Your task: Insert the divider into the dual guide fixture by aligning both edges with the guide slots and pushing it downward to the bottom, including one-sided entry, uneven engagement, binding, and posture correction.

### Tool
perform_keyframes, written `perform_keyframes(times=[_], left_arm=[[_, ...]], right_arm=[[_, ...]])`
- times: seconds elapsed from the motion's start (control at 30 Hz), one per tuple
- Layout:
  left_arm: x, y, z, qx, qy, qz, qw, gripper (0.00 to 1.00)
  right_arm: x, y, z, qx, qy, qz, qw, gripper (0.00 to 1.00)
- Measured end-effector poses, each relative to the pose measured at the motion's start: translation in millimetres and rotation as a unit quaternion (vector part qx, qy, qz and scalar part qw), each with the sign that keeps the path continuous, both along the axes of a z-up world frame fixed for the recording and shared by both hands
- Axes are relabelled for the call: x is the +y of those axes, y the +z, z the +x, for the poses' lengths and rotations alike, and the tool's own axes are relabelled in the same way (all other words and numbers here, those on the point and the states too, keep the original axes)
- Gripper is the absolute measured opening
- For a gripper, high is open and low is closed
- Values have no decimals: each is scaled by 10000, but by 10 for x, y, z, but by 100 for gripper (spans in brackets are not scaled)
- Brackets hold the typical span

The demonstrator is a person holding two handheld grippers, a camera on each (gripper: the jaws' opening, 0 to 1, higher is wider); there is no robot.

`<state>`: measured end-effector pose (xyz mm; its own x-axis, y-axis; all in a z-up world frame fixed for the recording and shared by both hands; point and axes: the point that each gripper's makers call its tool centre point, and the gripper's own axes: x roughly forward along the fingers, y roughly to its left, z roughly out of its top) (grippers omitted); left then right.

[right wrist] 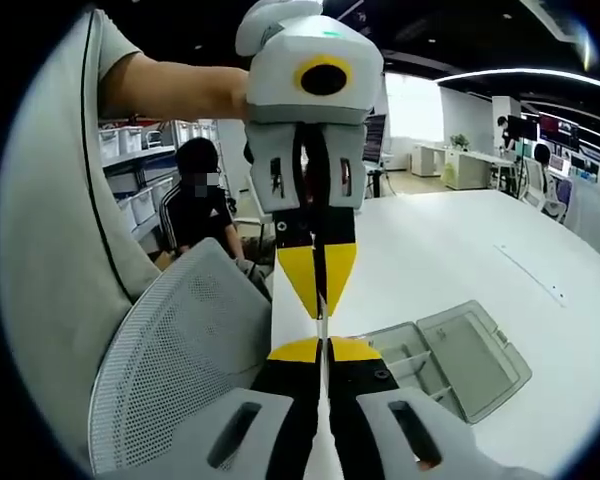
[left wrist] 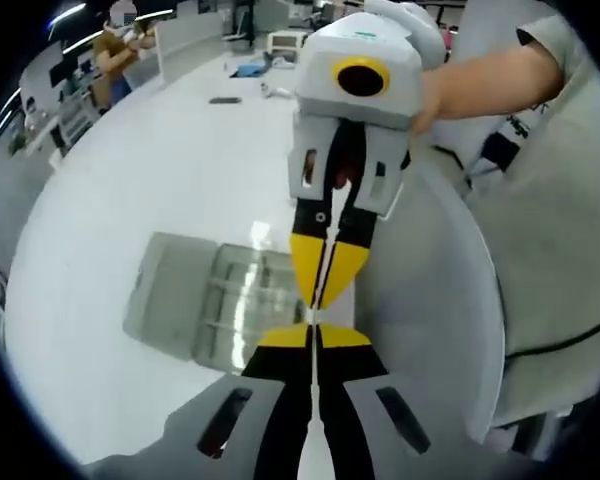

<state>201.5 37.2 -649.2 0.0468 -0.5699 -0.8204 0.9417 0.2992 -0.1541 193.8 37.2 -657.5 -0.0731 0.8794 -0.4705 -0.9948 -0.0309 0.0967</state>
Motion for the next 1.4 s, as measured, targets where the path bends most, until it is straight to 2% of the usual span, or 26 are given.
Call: perform_keyframes(times=[0.3,0.53,0.73,0.87,0.93,0.97,1.07,1.4], left_arm=[[2,-10,-24,9,-94,149,9998,0],[-6,-3,-18,-131,-213,224,9994,0],[8,-37,-54,-177,-386,447,9981,0],[26,-28,-22,-142,-361,469,9981,0],[58,-47,-19,-159,-421,599,9972,0],[109,-83,0,-201,-473,762,9958,0],[139,-114,23,-148,-396,746,9963,0],[223,-181,88,-138,-365,910,9951,0]], right_arm=[[20,-22,-27,118,-9,126,9999,0],[28,-56,-33,116,-1,88,9999,0],[63,-103,-61,88,89,-14,9999,0],[66,-76,-12,135,-15,17,9999,0],[61,-71,8,180,-70,6,9998,0],[60,-61,8,181,-73,13,9998,1],[55,-42,27,268,-175,9,9995,6],[-12,-81,71,175,-312,-115,9993,15]])
